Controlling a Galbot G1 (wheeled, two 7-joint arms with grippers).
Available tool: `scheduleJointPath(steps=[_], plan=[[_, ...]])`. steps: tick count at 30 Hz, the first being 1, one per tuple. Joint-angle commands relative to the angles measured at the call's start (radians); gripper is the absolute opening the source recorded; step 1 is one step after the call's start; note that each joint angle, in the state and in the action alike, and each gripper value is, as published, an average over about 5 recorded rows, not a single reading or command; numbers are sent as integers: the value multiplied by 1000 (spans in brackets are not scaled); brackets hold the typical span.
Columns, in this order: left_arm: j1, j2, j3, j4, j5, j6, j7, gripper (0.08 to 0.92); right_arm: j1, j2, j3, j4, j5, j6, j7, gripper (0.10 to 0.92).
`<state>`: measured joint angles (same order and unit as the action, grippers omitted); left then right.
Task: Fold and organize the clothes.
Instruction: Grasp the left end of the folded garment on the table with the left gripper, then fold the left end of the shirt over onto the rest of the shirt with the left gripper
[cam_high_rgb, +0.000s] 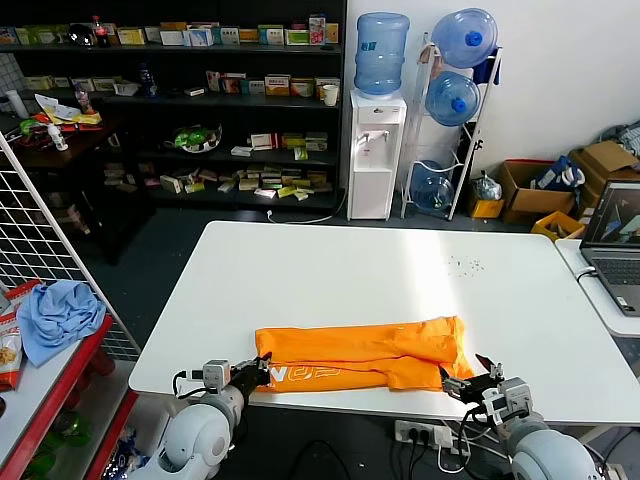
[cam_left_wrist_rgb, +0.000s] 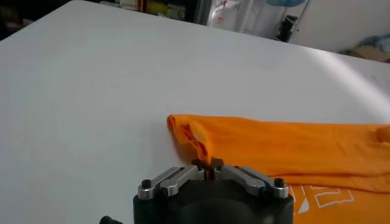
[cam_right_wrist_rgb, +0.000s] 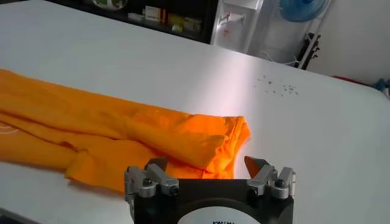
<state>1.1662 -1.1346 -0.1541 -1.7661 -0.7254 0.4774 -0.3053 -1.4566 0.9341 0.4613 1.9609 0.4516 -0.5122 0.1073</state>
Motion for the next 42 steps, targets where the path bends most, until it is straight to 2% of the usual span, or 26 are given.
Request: scheduleJointPath(steps=[1,13,16,19,24,28,34,42], plan=[[-29,55,-32,9,-21,-2,-9,130,0,2,0,2,-2,2,0,823],[-119,248,-162,188,15,-57,0,130,9,23,-4,-8,-37,75,23,823],[-122,280,-188,186,8,-66,-2,130,13,31,-4,-11,-43,111,36,823],[-98,288,-191,106,-3,-66,-15,130,19,45,-5,-19,-53,150,54,823],[-42,227,-136,-91,-18,-50,-58,130,25,71,-6,-33,-77,199,82,823],[-20,146,-55,-165,-18,-37,-82,130,23,89,-5,-40,-103,228,93,823],[-39,41,77,-179,-25,-32,-106,130,19,112,-3,-47,-151,243,97,823],[-109,-107,231,-100,-14,-46,-124,130,32,155,0,-63,-182,250,98,823]])
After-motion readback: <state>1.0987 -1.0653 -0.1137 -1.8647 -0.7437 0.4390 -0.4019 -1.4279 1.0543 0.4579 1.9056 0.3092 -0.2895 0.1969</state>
